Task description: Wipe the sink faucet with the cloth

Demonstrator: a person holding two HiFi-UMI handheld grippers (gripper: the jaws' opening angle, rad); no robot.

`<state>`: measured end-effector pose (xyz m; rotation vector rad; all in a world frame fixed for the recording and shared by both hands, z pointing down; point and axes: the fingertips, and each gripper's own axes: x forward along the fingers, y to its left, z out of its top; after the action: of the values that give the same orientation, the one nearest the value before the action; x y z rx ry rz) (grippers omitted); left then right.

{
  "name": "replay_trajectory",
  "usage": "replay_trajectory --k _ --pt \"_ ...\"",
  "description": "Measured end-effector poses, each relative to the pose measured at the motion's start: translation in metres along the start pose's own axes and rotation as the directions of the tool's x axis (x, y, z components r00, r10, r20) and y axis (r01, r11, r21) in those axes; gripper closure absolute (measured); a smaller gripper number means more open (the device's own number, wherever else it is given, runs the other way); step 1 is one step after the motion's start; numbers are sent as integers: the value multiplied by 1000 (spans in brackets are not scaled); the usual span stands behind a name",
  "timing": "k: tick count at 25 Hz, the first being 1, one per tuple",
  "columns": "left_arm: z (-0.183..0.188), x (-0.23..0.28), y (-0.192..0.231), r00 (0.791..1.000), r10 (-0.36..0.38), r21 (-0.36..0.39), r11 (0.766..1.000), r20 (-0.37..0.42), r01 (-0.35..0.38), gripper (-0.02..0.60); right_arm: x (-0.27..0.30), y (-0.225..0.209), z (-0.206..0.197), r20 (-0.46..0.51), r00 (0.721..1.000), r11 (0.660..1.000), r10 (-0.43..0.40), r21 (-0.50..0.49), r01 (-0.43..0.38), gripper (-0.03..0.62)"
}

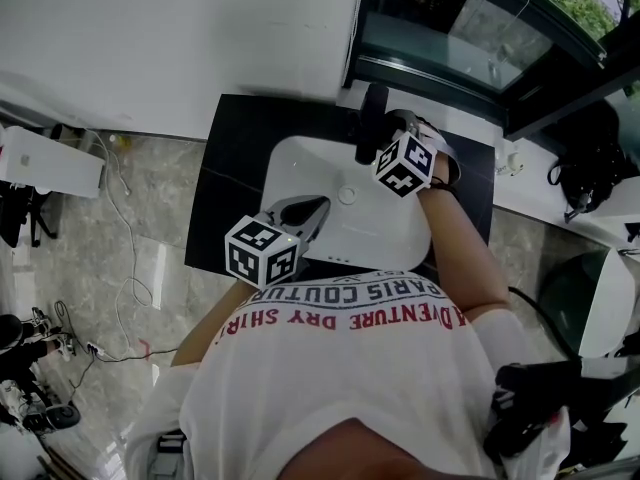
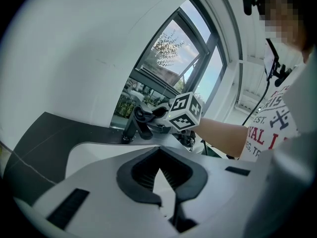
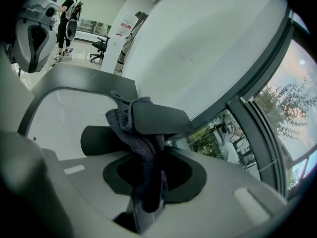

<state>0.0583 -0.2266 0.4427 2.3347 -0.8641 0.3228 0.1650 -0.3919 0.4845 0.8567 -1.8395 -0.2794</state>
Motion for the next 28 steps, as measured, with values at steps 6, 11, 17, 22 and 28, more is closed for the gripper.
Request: replay_trajectory --k 6,11,17,22,28 --pt "-3 5 0 1000 -9 0 1000 -13 9 581 0 -9 -22 -40 999 998 -27 48 29 513" --pt "0 8 -2 1000 -17 6 1000 -15 17 580 -3 -13 -15 -23 999 998 -44 51 45 511" --pt "2 6 -5 1000 -18 13 1000 -16 19 580 -16 -16 -4 23 997 997 -72 31 71 511" --pt "-1 7 -10 1000 -25 16 1000 -19 25 580 -25 -8 -2 57 995 997 -81 1 81 513" --pt "-5 7 -12 999 -24 18 1000 -28 24 580 -36 14 -2 91 993 997 -69 -16 71 513"
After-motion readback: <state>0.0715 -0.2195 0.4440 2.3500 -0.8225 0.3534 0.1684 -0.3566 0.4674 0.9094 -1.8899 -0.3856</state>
